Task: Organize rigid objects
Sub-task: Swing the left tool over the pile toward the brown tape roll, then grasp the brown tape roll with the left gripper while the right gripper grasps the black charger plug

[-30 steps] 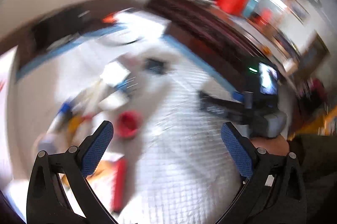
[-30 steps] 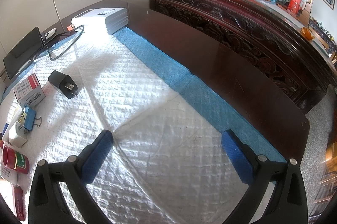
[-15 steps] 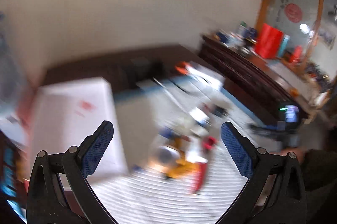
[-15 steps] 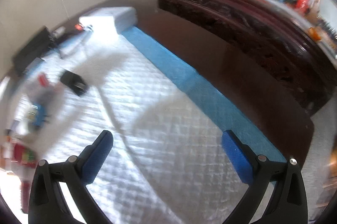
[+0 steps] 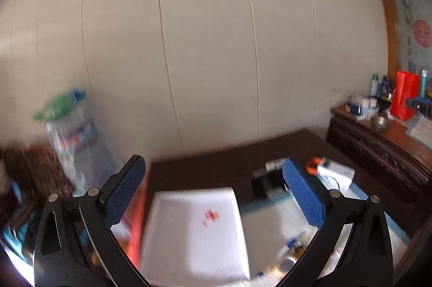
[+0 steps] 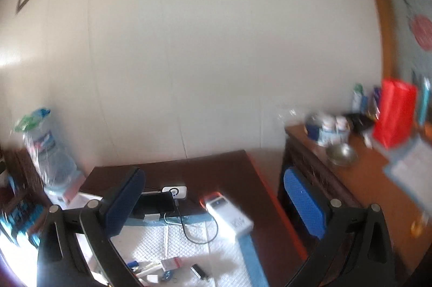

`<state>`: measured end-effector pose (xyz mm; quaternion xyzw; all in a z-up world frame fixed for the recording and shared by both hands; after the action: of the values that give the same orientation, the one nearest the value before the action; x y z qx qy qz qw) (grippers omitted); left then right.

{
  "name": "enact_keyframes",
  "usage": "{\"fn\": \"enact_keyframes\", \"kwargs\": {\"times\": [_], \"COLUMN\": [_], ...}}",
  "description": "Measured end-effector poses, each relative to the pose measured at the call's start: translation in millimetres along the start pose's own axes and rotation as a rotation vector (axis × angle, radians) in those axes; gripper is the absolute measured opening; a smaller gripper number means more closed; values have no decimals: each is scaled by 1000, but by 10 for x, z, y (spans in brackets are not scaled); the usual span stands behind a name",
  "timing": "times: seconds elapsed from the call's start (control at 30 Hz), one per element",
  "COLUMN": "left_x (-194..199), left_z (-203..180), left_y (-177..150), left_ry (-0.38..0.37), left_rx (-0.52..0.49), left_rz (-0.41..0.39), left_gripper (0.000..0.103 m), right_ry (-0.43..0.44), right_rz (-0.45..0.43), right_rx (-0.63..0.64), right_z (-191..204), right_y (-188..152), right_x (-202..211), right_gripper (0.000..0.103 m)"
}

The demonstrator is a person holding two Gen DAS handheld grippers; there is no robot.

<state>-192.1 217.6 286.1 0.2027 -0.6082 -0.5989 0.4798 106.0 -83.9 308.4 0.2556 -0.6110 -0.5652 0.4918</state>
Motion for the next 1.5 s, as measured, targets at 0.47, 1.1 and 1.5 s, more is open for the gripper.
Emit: {"fn": "enact_keyframes", "kwargs": {"times": [0.47, 1.1, 1.5], "left_x": [-795, -1095, -867], "left_z": [-1210, -1650, -1236], "left_y": [-1961, -2413, -1935], "left_ry": [-193, -219, -129], "left_rx": [-128, -295, -127], "left_rz": [541, 646, 524], "left_gripper": [103, 55, 53], "right_ry": [203, 184, 190], "right_rz": [599, 666, 440], "right_rx": [55, -1, -99], "right_z": [-3, -78, -145], "right_y": [-2458, -2783, -2159], "right_x": [-1464, -1868, -1341], "right_gripper": [91, 20, 20]}}
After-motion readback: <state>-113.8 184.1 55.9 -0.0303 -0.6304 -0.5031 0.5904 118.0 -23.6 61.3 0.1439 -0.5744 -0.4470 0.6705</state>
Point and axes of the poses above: each gripper's, at about its wrist camera, not at the fingertips, and x roughly against the way its jaws point, z to its left, y to its top, the point moved 5 cm from there along -x, roughly the way its jaws point, and after that the axes turned 14 degrees about y, right-handed, at the moved point
